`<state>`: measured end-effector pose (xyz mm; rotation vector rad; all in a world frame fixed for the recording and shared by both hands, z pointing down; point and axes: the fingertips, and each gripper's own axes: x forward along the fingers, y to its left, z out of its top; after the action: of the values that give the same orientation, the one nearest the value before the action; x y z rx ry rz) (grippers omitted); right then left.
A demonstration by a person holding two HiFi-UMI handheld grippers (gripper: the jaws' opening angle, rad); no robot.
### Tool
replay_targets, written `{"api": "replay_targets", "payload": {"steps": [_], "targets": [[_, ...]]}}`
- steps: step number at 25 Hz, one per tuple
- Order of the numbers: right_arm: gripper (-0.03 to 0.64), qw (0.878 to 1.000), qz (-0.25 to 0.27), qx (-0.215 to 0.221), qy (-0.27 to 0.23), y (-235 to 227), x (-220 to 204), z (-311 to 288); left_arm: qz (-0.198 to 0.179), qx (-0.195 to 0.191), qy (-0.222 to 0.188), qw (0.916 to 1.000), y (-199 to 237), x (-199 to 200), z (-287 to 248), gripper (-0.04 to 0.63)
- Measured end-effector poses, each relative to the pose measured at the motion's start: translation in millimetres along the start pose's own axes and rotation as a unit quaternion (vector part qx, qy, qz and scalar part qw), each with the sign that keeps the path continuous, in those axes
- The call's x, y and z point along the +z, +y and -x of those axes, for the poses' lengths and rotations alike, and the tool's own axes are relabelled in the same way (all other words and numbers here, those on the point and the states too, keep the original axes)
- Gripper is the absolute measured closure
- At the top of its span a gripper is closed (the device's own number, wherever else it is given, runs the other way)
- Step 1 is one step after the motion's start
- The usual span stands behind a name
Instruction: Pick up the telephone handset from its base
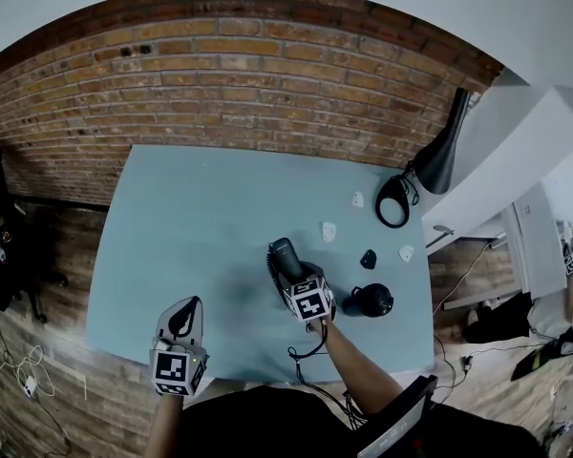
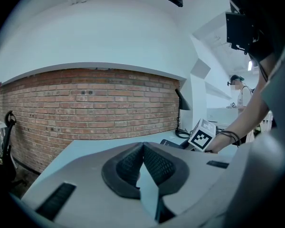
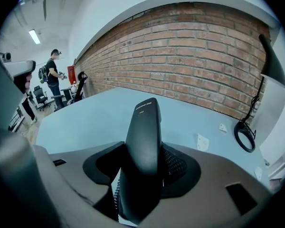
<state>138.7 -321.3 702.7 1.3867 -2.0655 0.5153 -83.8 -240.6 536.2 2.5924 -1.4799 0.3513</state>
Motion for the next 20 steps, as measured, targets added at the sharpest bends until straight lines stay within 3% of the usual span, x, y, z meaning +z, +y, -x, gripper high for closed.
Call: {"api": "replay_targets", "payload": {"steps": [12,20], "targets": [[0.376,0.997,-0.034,-0.008,-0.075,-6,56,22,0.001,-0.010,-0.005,0.9999,1,4,-11,0.572],[0.376,0.986,-0.082,-0.006,-0.142,-15,90,46,0.002,-0.018,-0.007,0.9998,-4,4,-15,0.572]]}}
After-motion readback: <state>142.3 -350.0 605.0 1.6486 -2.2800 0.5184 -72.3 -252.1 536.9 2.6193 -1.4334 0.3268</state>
